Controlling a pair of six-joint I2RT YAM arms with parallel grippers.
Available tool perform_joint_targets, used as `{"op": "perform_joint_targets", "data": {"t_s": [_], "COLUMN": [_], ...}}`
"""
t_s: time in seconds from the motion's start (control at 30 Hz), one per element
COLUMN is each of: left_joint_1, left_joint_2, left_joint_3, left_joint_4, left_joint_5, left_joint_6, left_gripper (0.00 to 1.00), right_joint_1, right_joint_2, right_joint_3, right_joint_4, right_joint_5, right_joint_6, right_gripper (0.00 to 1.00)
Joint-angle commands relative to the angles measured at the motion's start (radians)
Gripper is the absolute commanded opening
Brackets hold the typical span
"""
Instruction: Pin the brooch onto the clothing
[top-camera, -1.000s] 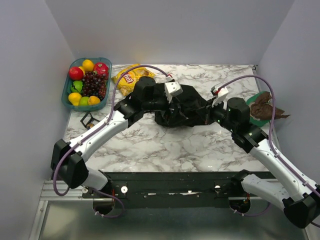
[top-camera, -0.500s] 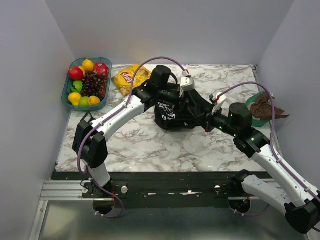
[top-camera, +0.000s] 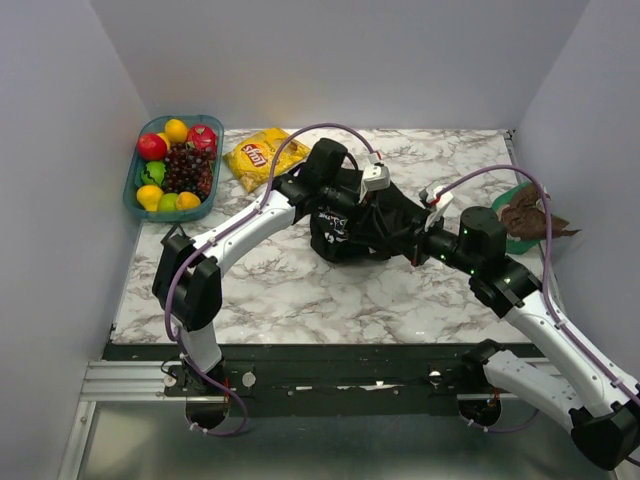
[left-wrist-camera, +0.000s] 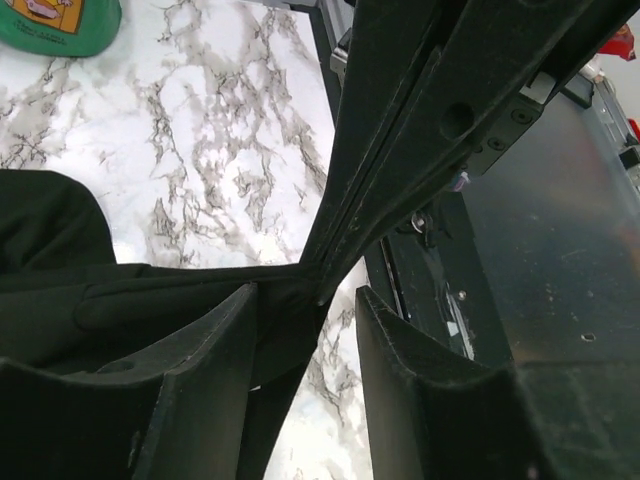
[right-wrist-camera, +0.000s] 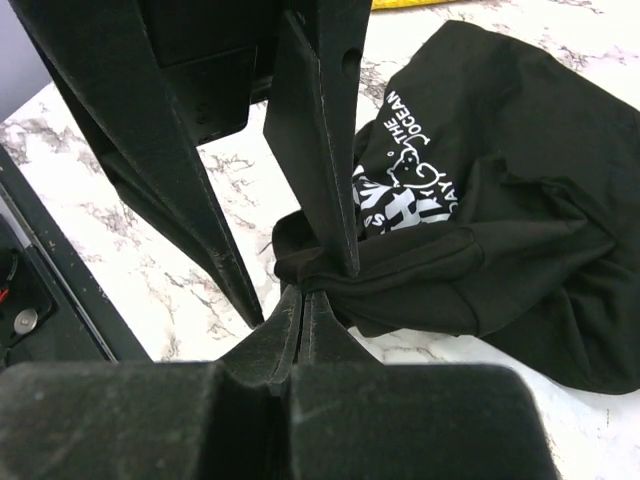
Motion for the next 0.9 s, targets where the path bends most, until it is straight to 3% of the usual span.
{"op": "perform_joint_targets", "data": {"t_s": [0.0,0.33,0.43,0.53,0.57,0.63,0.67,0.77,0.87], "left_joint_1": [0.0,0.0,0.0,0.006,0.011,0.028,0.034,0.052,0.06], "left_joint_2": [0.015,0.012,-0.003,-0.052,-0.069,-0.122,-0.142,-0.227,-0.33], "left_joint_3": [0.017,0.029,0.031,0.0,-0.012,-0.053,-0.066,-0.101,-0.169], "left_joint_4": [-0.06,-0.073,-0.072,-0.018,0.038,0.093,0.141,0.172,0.196], "left_joint_5": [0.033,0.024,-0.016,-0.193,-0.245,-0.409,-0.466,-0.67,-0.805], "left_joint_6": [0.031,0.029,0.028,-0.016,-0.047,-0.125,-0.153,-0.274,-0.329], "left_gripper": [0.47,0.0,0.0,0.0,0.0,0.0,0.0,0.0,0.0], "right_joint_1": [0.008,0.008,0.008,0.008,0.008,0.008,0.008,0.012,0.064], "right_joint_2": [-0.021,-0.013,-0.011,-0.011,-0.01,-0.002,0.002,0.034,0.09], "right_joint_3": [0.031,0.034,0.042,0.061,0.068,0.101,0.117,0.163,0.195], "right_joint_4": [-0.032,-0.044,-0.05,-0.063,-0.069,-0.092,-0.101,-0.126,-0.133], "right_joint_5": [-0.001,0.028,0.04,0.06,0.066,0.088,0.091,0.106,0.175], "right_joint_6": [-0.013,-0.013,-0.011,-0.007,-0.004,-0.002,0.001,0.024,0.056], "right_gripper": [0.01,0.01,0.01,0.06,0.11,0.37,0.59,0.78,0.8]}}
